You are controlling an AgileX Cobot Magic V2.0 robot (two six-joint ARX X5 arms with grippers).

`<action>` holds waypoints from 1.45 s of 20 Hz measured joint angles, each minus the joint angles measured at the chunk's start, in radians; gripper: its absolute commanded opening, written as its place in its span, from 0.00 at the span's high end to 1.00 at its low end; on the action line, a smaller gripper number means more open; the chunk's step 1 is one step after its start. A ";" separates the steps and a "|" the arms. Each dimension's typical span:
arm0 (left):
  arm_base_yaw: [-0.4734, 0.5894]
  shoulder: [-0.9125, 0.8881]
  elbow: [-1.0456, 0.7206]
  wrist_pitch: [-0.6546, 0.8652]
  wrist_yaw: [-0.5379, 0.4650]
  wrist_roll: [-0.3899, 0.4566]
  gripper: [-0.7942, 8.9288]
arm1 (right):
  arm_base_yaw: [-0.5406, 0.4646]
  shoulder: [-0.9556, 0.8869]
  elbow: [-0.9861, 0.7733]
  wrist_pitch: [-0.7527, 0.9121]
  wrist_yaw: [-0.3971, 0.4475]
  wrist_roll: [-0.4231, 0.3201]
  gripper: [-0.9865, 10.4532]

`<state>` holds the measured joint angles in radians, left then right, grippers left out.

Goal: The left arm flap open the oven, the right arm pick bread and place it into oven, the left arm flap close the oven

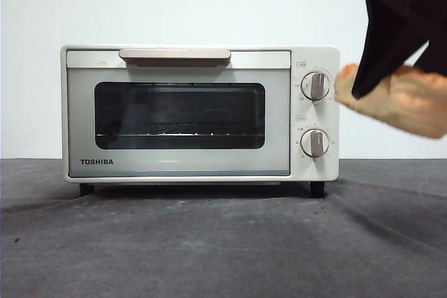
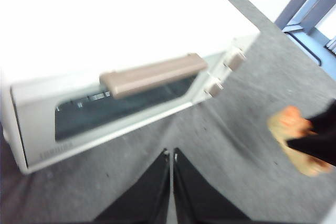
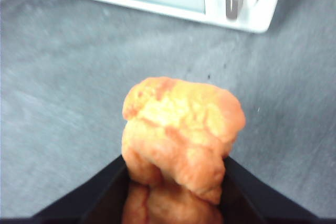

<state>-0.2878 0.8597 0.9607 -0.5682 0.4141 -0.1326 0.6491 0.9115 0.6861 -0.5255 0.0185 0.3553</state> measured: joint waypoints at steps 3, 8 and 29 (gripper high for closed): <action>-0.072 0.154 0.050 0.089 -0.053 -0.010 0.90 | 0.000 -0.027 0.010 -0.018 0.000 0.000 0.73; -0.137 0.350 0.148 0.199 -0.134 -0.002 0.90 | 0.000 -0.060 0.015 -0.034 0.000 0.000 0.73; -0.216 0.590 0.236 0.230 -0.254 0.119 0.90 | 0.000 -0.068 0.015 -0.036 0.000 -0.010 0.73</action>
<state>-0.5034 1.4494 1.1965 -0.3378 0.1596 -0.0132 0.6491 0.8440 0.7010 -0.5617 0.0185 0.3454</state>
